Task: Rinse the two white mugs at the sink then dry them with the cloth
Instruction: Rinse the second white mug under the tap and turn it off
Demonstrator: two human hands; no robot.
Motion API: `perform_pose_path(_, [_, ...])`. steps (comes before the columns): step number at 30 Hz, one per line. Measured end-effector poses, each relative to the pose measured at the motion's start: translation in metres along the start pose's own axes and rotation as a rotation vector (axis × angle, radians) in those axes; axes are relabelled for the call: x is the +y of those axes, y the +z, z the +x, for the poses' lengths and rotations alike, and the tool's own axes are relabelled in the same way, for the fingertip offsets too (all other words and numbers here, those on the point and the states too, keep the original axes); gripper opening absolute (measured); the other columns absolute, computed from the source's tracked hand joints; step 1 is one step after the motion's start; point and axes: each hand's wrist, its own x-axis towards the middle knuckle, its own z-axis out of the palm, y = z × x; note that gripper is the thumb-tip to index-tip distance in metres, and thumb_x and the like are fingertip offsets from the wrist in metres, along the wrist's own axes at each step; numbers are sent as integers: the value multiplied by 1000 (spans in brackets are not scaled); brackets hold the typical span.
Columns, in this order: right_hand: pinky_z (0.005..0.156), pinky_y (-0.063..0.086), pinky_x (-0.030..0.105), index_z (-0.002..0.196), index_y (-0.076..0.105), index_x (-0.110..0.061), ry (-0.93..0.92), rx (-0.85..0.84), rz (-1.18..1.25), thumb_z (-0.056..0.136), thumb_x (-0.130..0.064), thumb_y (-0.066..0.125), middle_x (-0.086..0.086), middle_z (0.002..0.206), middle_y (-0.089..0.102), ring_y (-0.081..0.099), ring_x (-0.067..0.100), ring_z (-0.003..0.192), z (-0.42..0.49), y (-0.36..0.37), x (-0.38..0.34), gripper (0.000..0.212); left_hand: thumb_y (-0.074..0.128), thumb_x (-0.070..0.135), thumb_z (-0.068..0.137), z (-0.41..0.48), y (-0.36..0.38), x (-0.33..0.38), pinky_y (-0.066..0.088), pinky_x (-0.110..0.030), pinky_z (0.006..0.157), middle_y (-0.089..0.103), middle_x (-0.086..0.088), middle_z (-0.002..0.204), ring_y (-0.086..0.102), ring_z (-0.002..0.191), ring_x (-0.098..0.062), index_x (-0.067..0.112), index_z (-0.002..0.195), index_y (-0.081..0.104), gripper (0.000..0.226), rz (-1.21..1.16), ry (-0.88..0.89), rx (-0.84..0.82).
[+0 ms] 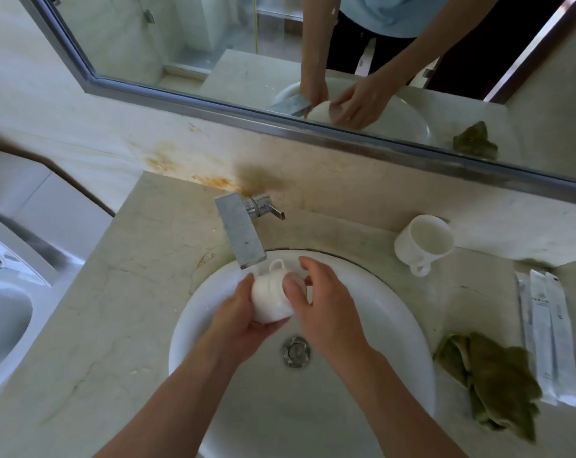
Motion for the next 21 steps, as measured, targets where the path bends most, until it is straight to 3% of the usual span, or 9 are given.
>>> perform_pose_path(4, [94,59,37,136,63,-27,39,-123,191,102,-49,61,-11,127,68,66,10,115,14,-2,-6,40,54,31,109,6,-2,17,63,-56,88,82,-18,114,78,105,-36,15,125,70,27,16,21,-33])
perform_pose_path(7, [91,59,29,137,61,-33,48,-219,263,90,-52,77,-17,127,66,65,5,113,17,-5,-7,54,43,27,113,4,-6,23,61,-53,94,83,-13,114,82,99,-29,21,123,72,32,93,78,-96])
perform_pose_path(11, [95,58,33,141,55,-32,69,-250,226,84,-38,86,-15,130,65,65,9,115,19,-3,-5,65,39,27,115,6,-12,25,58,-56,101,77,-14,128,76,114,-33,17,133,68,36,267,209,-147])
perform_pose_path(15, [96,60,36,140,55,-32,89,-361,242,84,-32,88,-15,134,64,67,6,118,27,-12,6,65,44,22,115,7,-12,23,59,-43,94,73,-11,114,72,101,-23,5,129,65,31,377,277,-114])
perform_pose_path(17, [95,58,28,139,57,-30,81,-410,236,85,-30,88,-15,136,65,68,2,117,31,-19,10,62,44,23,115,3,-13,21,61,-30,83,79,-6,109,75,98,-16,10,123,70,30,488,366,-142])
perform_pose_path(19, [92,54,21,140,60,-27,77,-384,230,90,-32,83,-15,136,66,68,0,116,39,-24,9,55,45,31,115,0,-14,19,62,-33,83,81,-7,111,75,101,-20,15,120,74,34,500,389,-164])
perform_pose_path(21, [88,50,14,137,65,-22,61,-263,216,98,-32,74,-12,132,69,68,3,115,53,-26,2,41,47,39,113,2,-15,17,55,-37,85,79,-6,100,69,92,-17,18,106,77,38,608,437,-144])
